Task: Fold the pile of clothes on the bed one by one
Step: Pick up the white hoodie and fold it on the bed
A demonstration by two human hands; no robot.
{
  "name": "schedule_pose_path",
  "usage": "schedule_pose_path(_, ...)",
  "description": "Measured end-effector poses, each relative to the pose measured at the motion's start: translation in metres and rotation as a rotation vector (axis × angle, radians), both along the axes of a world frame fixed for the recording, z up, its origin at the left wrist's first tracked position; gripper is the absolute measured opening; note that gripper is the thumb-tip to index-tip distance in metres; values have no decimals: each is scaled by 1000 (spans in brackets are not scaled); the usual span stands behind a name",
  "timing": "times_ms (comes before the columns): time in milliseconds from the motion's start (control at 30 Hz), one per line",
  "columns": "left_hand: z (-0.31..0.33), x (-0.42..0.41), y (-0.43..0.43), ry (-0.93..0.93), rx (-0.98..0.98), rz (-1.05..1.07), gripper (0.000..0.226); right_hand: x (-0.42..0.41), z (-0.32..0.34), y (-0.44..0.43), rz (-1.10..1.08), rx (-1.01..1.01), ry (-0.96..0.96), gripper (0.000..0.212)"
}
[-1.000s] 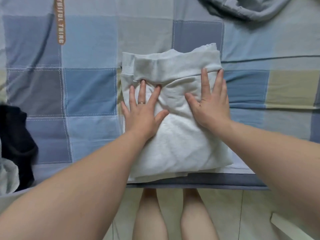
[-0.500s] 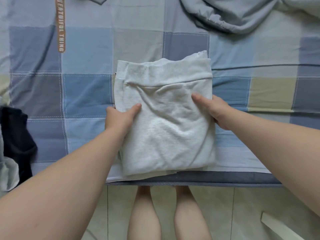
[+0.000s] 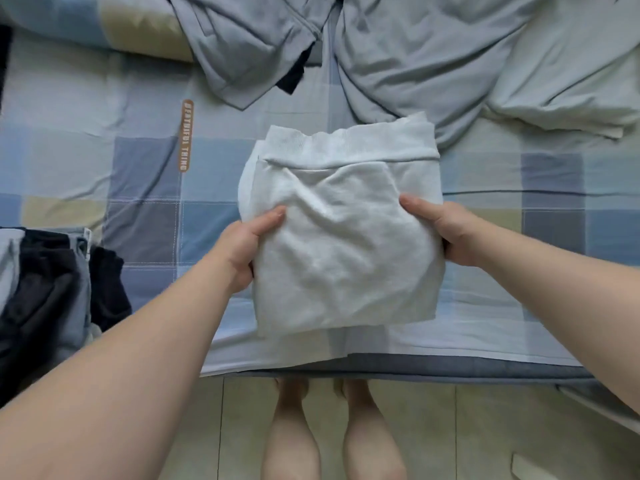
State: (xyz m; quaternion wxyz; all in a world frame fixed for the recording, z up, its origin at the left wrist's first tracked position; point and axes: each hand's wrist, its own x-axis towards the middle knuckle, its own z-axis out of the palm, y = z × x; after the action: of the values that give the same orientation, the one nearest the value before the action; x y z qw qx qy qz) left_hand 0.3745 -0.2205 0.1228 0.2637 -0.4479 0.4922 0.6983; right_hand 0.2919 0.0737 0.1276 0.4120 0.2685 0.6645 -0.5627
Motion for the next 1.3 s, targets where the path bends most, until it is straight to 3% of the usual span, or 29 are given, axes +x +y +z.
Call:
schedule_pose_path(67, 34, -20, -7, 109, -28, 11, 39, -19, 32, -9, -26, -26, 114, 48)
schedule_pose_path(167, 67, -44, -18, 283, -82, 72, 44, -43, 68, -25, -53, -74, 275, 71)
schedule_pose_path(267, 82, -51, -25, 360, -170, 140, 58, -50, 77, -35, -48, -88, 337, 62)
schedule_pose_path(333, 73, -43, -24, 323, -238, 129, 71, -40, 66, -39, -29, -72, 344, 46)
schedule_pose_path(433, 28, -11, -13, 177, -305, 108, 53, -2, 20, -37, 21, -8, 239, 27)
schedule_pose_path(633, -60, 71, 4, -96, -322, -28, 48, 84, -66, -12, 118, 134, -39, 25)
schedule_pose_path(767, -71, 85, 2, -103, -375, -43, 74, 94, -64, -15, 89, 140, 11, 37)
schedule_pose_path(933, -58, 72, -7, -142, -511, -35, 69, 72, -46, -32, 100, 249, 20, 51)
schedule_pose_path(1000, -61, 74, -7, -191, -644, -131, 62, 69, -51, -42, 126, 329, -20, 71)
schedule_pose_path(1067, -60, 80, 0, -155, -1003, -340, 66, 69, -61, -52, 129, 390, -16, 90)
schedule_pose_path(1133, -60, 85, 12, 198, -1298, -551, 71, 70, -71, -66, 120, 483, 55, 88)
schedule_pose_path(1200, -69, 86, 23, 525, -1327, -805, 63, 72, -79, -79, 183, 706, 198, 83)
schedule_pose_path(1233, -76, 85, 26, 555, -1292, -901, 60, 73, -76, -85, 276, 839, 308, 86)
schedule_pose_path(1300, -89, 81, 28, 445, -1190, -987, 55, 78, -75, -92, 584, 1016, 666, 89)
